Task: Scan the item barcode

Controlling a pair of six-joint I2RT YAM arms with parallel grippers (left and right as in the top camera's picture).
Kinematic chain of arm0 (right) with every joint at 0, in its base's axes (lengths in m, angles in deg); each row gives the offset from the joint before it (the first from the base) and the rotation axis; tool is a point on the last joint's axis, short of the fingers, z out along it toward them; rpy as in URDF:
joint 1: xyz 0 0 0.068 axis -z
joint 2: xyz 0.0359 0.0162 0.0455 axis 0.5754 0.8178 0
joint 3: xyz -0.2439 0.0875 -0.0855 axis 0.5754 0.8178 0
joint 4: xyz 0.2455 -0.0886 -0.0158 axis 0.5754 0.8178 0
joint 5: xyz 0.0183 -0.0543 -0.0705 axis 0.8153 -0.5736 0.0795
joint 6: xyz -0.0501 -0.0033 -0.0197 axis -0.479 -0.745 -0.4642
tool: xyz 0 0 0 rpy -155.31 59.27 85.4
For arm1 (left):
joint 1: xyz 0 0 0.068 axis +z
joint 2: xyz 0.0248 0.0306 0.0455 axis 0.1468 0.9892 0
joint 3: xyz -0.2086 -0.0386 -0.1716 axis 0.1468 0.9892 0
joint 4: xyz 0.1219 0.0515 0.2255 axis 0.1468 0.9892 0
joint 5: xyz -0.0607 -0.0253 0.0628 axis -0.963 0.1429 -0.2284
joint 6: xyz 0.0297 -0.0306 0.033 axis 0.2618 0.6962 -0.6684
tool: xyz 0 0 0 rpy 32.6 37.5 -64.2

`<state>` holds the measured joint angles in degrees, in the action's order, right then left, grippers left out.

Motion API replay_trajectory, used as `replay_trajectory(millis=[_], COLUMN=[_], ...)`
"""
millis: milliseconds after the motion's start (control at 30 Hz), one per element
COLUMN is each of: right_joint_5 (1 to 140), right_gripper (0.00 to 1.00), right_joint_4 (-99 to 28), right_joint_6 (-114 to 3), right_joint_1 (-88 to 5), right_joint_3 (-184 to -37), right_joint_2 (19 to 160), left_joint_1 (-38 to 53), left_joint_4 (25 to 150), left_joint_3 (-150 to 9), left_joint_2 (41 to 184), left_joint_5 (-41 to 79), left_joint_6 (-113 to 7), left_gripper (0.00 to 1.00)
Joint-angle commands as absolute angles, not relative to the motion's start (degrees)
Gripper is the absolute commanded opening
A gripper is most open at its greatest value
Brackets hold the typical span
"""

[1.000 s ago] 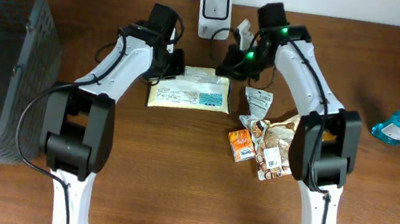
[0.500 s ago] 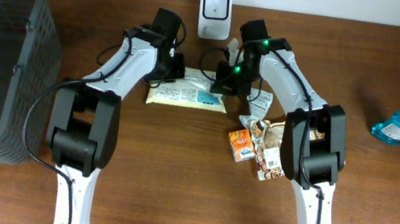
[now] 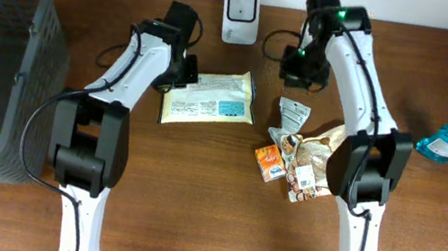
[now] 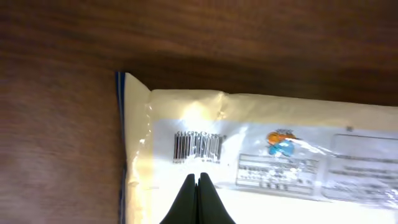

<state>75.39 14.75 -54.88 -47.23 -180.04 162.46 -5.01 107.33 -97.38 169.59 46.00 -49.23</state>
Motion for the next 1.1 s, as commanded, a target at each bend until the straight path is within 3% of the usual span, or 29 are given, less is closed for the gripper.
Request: replay_trajectory(millis=[0, 33, 67, 133, 200, 267, 300, 667, 733, 767, 867, 933, 967, 1067], right_joint_5=[79.0, 81.1, 83.0, 83.5, 83.5, 83.5, 83.5, 92.5, 92.4, 92.4, 88.8, 86.6, 86.6, 86.6], right_gripper=[0.05, 0.11, 0.30, 0.62, 0.78, 0.82, 0.84, 0.86, 0.86, 0.80, 0.30, 0.10, 0.04, 0.04], right_joint_4=[16.0, 16.0, 16.0, 15.8, 14.7, 13.0, 11.9, -8.1, -10.3, -11.4, -12.4, -12.4, -12.2, -10.7], right_joint_6=[-56.8, -58.0, -59.7, -60.4, -61.2, -61.5, -61.5, -63.9, -63.8, -63.8, -62.2, -61.0, -61.0, -61.0], right_joint_1=[-48.4, -48.5, -48.6, -49.0, -49.6, -50.1, -50.4, -53.7, -54.3, -54.6, -55.0, -54.9, -54.6, -53.5], right_joint_3=[-182.3, -182.2, -181.6, -180.6, -178.9, -176.6, -175.2, -157.3, -155.7, -154.9, -154.4, -154.5, -154.5, -155.7], right_joint_2=[162.5, 162.5, 162.5, 162.6, 162.6, 162.6, 162.6, 162.6, 162.6, 162.6, 162.6, 162.6, 162.6, 162.5], left_joint_1=[-4.8, -4.8, -4.7, -4.4, -3.7, -2.4, -1.7, 2.3, 2.3, 2.3, 2.3, 2.3, 2.3, 2.3], left_joint_4=[108.2, 108.5, 109.1, 109.9, 109.8, 109.9, 110.0, 113.2, 113.2, 113.0, 113.0, 113.0, 113.0, 113.0], left_joint_3=[-99.0, -99.0, -99.0, -99.0, -99.0, -99.0, -99.0, -97.8, -97.4, -96.9, -96.5, -96.5, -96.5, -96.5], left_joint_2=[165.1, 165.0, 165.1, 165.2, 165.1, 165.2, 165.2, 165.3, 165.3, 165.3, 165.3, 165.3, 165.3, 165.3], left_joint_5=[46.9, 46.9, 47.0, 47.4, 47.5, 47.5, 47.5, 47.5, 47.5, 47.5, 47.5, 47.5, 47.5, 47.5], left_joint_6=[-49.6, -49.6, -49.6, -49.5, -49.5, -48.4, -48.0, -46.5, -46.5, -46.5, -46.5, -46.5, -46.5, -46.5], left_gripper=[0.00, 0.00, 0.00, 0.16, 0.29, 0.47, 0.50, 0.56, 0.57, 0.58, 0.59, 0.60, 0.60, 0.61])
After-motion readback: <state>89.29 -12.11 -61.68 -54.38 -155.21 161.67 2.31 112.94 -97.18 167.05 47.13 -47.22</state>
